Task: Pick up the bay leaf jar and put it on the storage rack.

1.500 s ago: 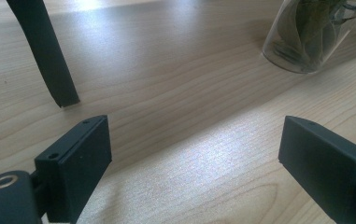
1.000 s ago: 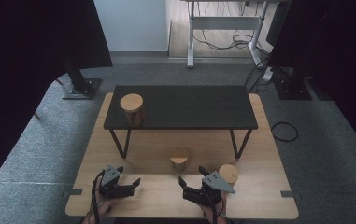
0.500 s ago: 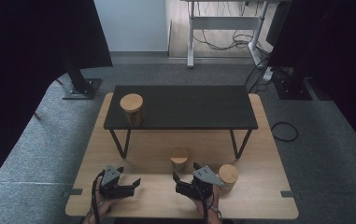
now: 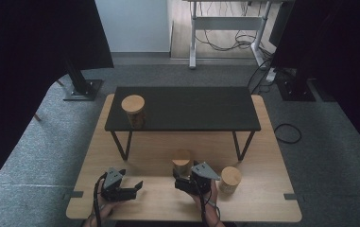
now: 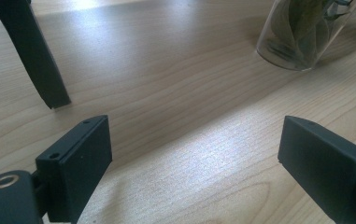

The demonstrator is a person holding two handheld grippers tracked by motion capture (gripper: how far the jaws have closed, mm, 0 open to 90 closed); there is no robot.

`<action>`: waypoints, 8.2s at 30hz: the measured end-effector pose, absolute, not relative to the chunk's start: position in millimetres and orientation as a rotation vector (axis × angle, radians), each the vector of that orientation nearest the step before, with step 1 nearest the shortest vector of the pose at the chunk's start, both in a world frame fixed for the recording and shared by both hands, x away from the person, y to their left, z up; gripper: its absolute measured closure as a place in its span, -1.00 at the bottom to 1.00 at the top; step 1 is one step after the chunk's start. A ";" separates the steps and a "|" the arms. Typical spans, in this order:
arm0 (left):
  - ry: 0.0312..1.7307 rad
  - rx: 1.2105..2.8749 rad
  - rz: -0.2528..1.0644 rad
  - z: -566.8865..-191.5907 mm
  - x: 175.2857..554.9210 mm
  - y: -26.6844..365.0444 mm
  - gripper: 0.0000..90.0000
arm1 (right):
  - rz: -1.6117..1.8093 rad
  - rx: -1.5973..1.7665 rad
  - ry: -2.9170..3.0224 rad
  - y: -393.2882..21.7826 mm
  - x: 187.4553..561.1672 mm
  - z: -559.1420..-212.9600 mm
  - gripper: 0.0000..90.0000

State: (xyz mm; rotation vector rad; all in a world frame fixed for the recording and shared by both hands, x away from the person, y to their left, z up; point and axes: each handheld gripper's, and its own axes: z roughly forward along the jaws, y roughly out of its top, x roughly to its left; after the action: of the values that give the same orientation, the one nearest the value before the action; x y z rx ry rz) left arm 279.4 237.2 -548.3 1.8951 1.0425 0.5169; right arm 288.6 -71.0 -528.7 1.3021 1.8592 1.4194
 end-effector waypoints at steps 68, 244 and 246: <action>1.046 1.890 0.511 -548.4 281.1 237.8 -0.79 | 1.264 1.232 1.892 -45.3 325.4 -536.3 -0.46; 1.043 1.917 0.524 -548.5 282.4 237.3 -0.80 | 1.585 0.886 1.770 -93.5 269.1 -379.8 -0.46; 1.043 1.917 0.524 -548.5 282.4 237.2 -0.80 | 1.594 0.878 1.772 -94.0 269.9 -379.3 -0.46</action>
State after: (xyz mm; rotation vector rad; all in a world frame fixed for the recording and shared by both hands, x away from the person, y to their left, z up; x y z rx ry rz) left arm 282.4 237.2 -548.5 1.9175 1.0428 0.5240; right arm 269.9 -94.0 -379.3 0.8778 1.7720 1.5941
